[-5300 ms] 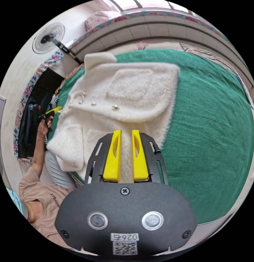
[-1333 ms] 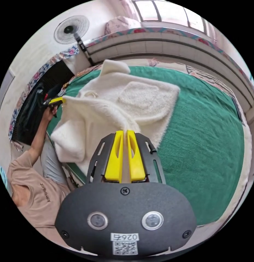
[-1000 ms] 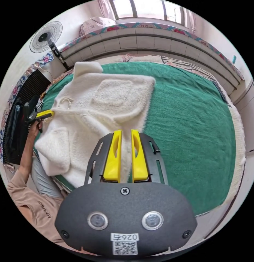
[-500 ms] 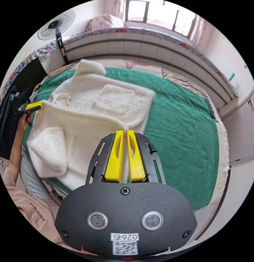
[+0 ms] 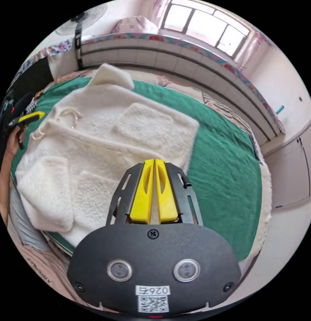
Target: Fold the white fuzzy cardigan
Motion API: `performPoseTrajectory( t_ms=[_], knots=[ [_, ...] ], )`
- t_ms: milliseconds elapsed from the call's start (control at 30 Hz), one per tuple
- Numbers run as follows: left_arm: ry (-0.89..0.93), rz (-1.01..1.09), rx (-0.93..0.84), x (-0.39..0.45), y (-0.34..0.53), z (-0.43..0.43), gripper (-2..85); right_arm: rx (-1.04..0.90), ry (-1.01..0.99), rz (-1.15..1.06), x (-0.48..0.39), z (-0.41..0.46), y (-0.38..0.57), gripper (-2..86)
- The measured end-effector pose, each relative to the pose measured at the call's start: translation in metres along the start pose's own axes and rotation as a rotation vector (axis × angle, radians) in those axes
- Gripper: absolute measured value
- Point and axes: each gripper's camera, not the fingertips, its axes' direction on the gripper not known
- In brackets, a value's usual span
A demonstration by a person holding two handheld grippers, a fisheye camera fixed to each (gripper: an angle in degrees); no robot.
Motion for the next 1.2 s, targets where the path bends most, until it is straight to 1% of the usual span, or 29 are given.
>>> performPoseTrajectory(
  t_ms=[67, 100, 167, 233, 267, 300, 333, 367, 400, 433, 467, 500, 533, 567, 600, 633, 700, 767, 800, 867, 900, 933, 967, 1033, 1067, 1100, 1133, 1167, 1200],
  knots=[
    [0.011, 0.002, -0.076, 0.002, 0.004, 0.017, -0.8, -0.166, 0.046, -0.085, -0.012, 0.057, 0.009, -0.9],
    [-0.022, 0.007, -0.146, 0.006, 0.006, 0.03, -0.8, -0.193, 0.057, -0.099, -0.012, 0.069, 0.014, -0.9],
    [-0.062, 0.017, -0.128, 0.013, 0.011, 0.022, -0.8, -0.166, 0.043, -0.075, -0.002, 0.073, 0.031, -0.9],
    [-0.138, 0.024, -0.038, 0.024, 0.014, -0.019, -0.7, -0.154, 0.056, -0.035, 0.01, 0.069, 0.046, -0.9],
    [-0.155, 0.029, 0.007, 0.028, 0.016, -0.035, -0.7, -0.086, 0.088, 0.0, 0.019, 0.059, 0.061, -0.9],
    [-0.182, 0.031, 0.122, 0.038, 0.023, -0.071, -0.8, -0.035, 0.097, 0.022, 0.023, 0.05, 0.069, -0.8],
    [-0.182, 0.032, 0.26, 0.049, 0.035, -0.11, -0.8, 0.11, 0.107, 0.073, 0.032, 0.026, 0.088, -0.8],
    [-0.17, 0.03, 0.333, 0.055, 0.043, -0.131, -0.8, 0.293, 0.091, 0.12, 0.039, -0.004, 0.113, -0.7],
    [-0.119, 0.039, 0.48, 0.067, 0.062, -0.17, -0.8, 0.378, 0.072, 0.14, 0.042, -0.018, 0.127, -0.7],
    [-0.044, 0.066, 0.62, 0.08, 0.083, -0.206, -0.9, 0.537, 0.005, 0.174, 0.047, -0.042, 0.156, -0.5],
    [0.001, 0.083, 0.684, 0.086, 0.094, -0.223, -0.9, 0.654, -0.085, 0.19, 0.049, -0.059, 0.184, -0.1],
    [0.1, 0.146, 0.792, 0.097, 0.115, -0.253, -0.9, 0.701, -0.135, 0.189, 0.05, -0.064, 0.197, 0.2],
    [0.228, 0.194, 0.887, 0.106, 0.134, -0.278, -1.0, 0.786, -0.235, 0.18, 0.048, -0.073, 0.224, 0.2],
    [0.299, 0.216, 0.924, 0.109, 0.142, -0.289, -1.0, 0.854, -0.314, 0.177, 0.045, -0.08, 0.249, -0.3],
    [0.424, 0.277, 0.976, 0.118, 0.157, -0.309, -1.0, 0.882, -0.342, 0.178, 0.043, -0.085, 0.261, -0.4],
    [0.496, 0.334, 0.993, 0.131, 0.169, -0.327, -0.9, 0.946, -0.386, 0.174, 0.038, -0.1, 0.286, -0.6],
    [0.47, 0.396, 1.058, 0.157, 0.195, -0.356, -0.9, 1.06, -0.398, 0.133, 0.029, -0.133, 0.323, -0.7],
    [0.386, 0.48, 1.18, 0.187, 0.227, -0.383, -0.8, 1.28, -0.394, 0.072, 0.015, -0.176, 0.383, -0.2],
    [0.348, 0.531, 1.255, 0.204, 0.247, -0.4, -0.7, 1.319, -0.401, 0.051, 0.011, -0.183, 0.396, 0.0],
    [0.35, 0.596, 1.353, 0.224, 0.273, -0.421, -0.1, 1.504, -0.468, 0.047, -0.007, -0.195, 0.447, 1.9],
    [0.367, 0.613, 1.418, 0.235, 0.286, -0.431, 1.0, 1.524, -0.505, 0.074, -0.01, -0.195, 0.456, 2.1],
    [0.371, 0.621, 1.438, 0.244, 0.293, -0.438, 1.1, 1.554, -0.57, 0.087, -0.018, -0.193, 0.468, 2.6],
    [0.351, 0.633, 1.425, 0.25, 0.294, -0.441, 0.7, 1.542, -0.611, 0.023, -0.028, -0.192, 0.472, 1.1],
    [0.16, 0.637, 1.28, 0.274, 0.285, -0.442, -0.1, 1.441, -0.593, -0.078, -0.047, -0.19, 0.464, -0.2],
    [0.105, 0.616, 1.235, 0.278, 0.28, -0.438, -0.1, 1.35, -0.52, -0.079, -0.063, -0.184, 0.452, -0.5],
    [0.008, 0.581, 1.139, 0.284, 0.267, -0.424, 0.1, 1.296, -0.465, -0.082, -0.073, -0.179, 0.443, -0.6],
    [-0.058, 0.566, 1.02, 0.285, 0.251, -0.402, 0.6, 1.17, -0.341, -0.113, -0.097, -0.164, 0.421, -0.8],
    [-0.076, 0.555, 0.951, 0.284, 0.242, -0.389, 0.9, 1.034, -0.237, -0.14, -0.121, -0.143, 0.393, -0.8],
    [-0.091, 0.545, 0.814, 0.28, 0.224, -0.359, 3.3, 0.964, -0.199, -0.155, -0.132, -0.13, 0.379, -0.8]
  ],
)
